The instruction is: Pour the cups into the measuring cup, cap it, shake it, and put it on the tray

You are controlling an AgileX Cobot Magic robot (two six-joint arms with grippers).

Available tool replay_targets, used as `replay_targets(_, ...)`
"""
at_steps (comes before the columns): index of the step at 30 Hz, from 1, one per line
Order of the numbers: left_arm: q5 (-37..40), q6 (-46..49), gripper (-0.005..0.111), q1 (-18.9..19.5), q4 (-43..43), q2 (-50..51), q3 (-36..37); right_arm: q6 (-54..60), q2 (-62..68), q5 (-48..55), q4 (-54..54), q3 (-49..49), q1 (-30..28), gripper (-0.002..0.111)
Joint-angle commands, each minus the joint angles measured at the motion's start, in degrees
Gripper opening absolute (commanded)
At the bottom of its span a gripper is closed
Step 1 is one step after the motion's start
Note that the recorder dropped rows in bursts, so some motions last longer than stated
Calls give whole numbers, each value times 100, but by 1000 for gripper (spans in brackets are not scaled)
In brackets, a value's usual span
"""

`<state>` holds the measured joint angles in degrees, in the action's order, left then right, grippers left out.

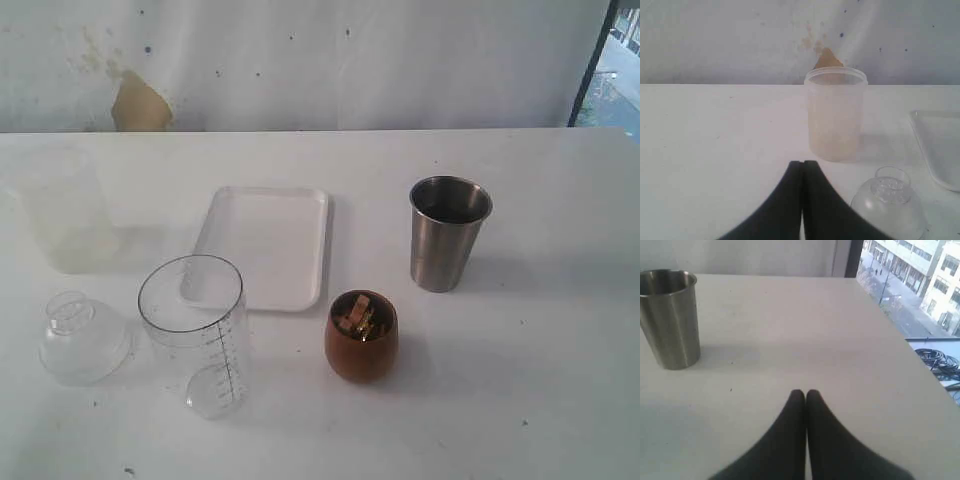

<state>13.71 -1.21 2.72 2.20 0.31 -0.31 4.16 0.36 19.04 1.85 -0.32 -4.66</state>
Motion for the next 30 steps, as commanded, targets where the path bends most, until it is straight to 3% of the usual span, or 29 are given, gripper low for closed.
replay_targets(1, -39, -3, 0, -15, 41, -31, 31, 53, -36, -725, 171, 32, -44, 0)
replay_targets(6, -39, -3, 0, -15, 41, -31, 31, 53, -36, -1603, -185, 32, -44, 0)
replay_targets(9, -39, -3, 0, -15, 41, -31, 31, -173, -36, -3176, -215, 32, -44, 0)
replay_targets(13, -39, -3, 0, -15, 41, -31, 31, -2298, -36, -5271, -353, 32, -44, 0)
replay_targets(15, -39, -3, 0, -15, 41, -31, 31, -2805, -36, -5792, -369, 32, -44, 0)
replay_targets(18, -39, -3, 0, -15, 41, -31, 31, -2993, -36, -5232, -300, -389, -44, 0)
replay_targets(21, -39, -3, 0, -15, 41, -31, 31, -3045, 438, -4399, 589, -1252, -44, 0)
replay_targets(22, -39, -3, 0, -15, 41, -31, 31, -3218, 676, -4320, 1014, -1458, -44, 4)
replay_targets(23, -39, -3, 0, -15, 41, -31, 31, -3580, 954, -4311, 1445, -1671, -44, 15)
replay_targets(24, -39, -3, 0, -15, 41, -31, 31, -3996, 1171, -4311, 1766, -1821, -44, 27)
replay_targets(25, -39, -3, 0, -15, 41, -31, 31, -4394, 1447, -4311, 2149, -1937, -44, 47)
replay_targets(27, -39, -3, 0, -15, 41, -31, 31, -4771, 1809, -4345, 2513, -2037, -44, 70)
replay_targets(30, -39, -3, 0, -15, 41, -31, 31, -4935, 2303, -4626, 2990, -2061, -44, 90)
